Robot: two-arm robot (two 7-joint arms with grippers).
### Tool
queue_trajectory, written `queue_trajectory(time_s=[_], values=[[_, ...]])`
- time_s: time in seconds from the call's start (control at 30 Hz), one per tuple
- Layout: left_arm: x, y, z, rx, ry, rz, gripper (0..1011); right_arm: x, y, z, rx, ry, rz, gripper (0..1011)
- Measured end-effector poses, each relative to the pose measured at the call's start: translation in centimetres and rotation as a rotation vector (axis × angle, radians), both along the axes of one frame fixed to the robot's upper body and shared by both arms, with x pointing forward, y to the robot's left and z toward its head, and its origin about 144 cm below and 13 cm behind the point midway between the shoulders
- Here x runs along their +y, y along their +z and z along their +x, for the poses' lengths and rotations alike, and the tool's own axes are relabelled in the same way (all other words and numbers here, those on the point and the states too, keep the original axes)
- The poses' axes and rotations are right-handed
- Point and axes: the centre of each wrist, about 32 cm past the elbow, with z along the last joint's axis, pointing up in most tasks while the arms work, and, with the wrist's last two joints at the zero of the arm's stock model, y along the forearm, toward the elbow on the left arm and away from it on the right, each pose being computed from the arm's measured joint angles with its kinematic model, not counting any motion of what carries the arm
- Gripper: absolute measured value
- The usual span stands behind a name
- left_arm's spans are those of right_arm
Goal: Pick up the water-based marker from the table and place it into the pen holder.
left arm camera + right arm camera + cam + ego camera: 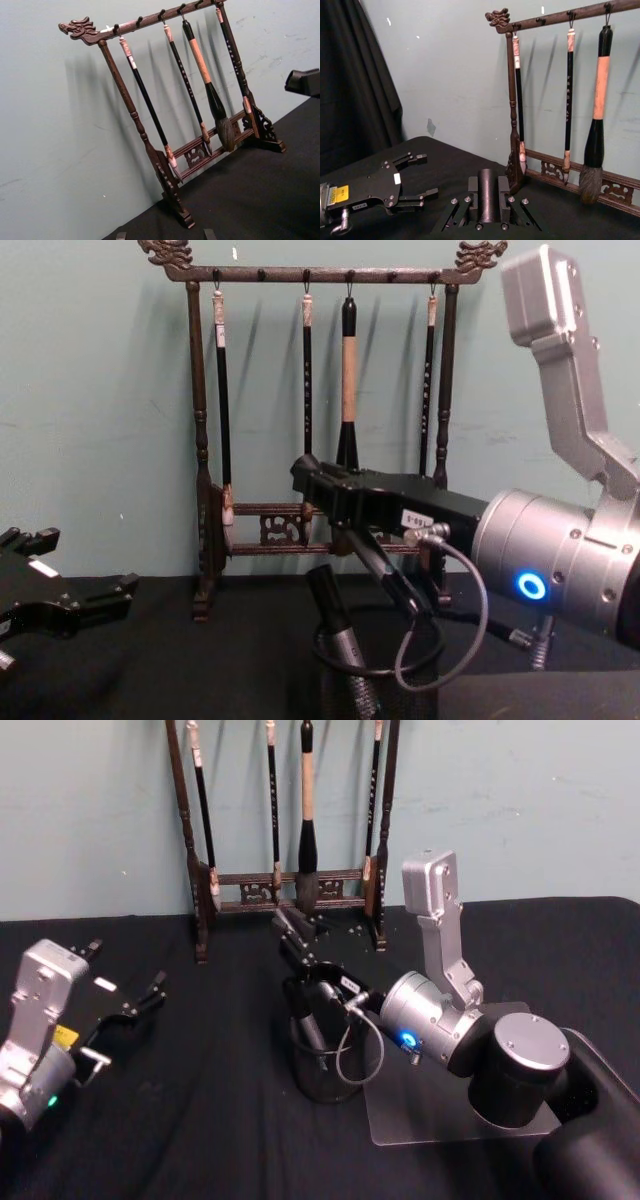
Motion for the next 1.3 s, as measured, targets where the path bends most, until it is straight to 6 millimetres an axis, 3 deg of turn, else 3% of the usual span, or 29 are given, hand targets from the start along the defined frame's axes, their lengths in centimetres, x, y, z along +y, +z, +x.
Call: queue_trajectory(time_s=[1.17, 1.2, 1.27, 1.3], values=[[0.0, 0.0, 0.0, 0.0, 0.0, 0.0, 1001, -0.01, -0.6, 0.1, 0.016, -0.002, -0.012, 261], [0.0, 0.0, 0.0, 0.0, 0.0, 0.0, 1001, -0.01, -0.6, 0.1, 0.016, -0.002, -0.012, 380], [0.0, 0.0, 0.0, 0.0, 0.0, 0.0, 1001, -0.01, -0.6, 0.1, 0.016, -0.002, -0.012, 380], [0.0, 0.0, 0.0, 0.0, 0.0, 0.0, 1001, -0.01, -0.59, 0.1, 0.017, -0.002, -0.011, 486]])
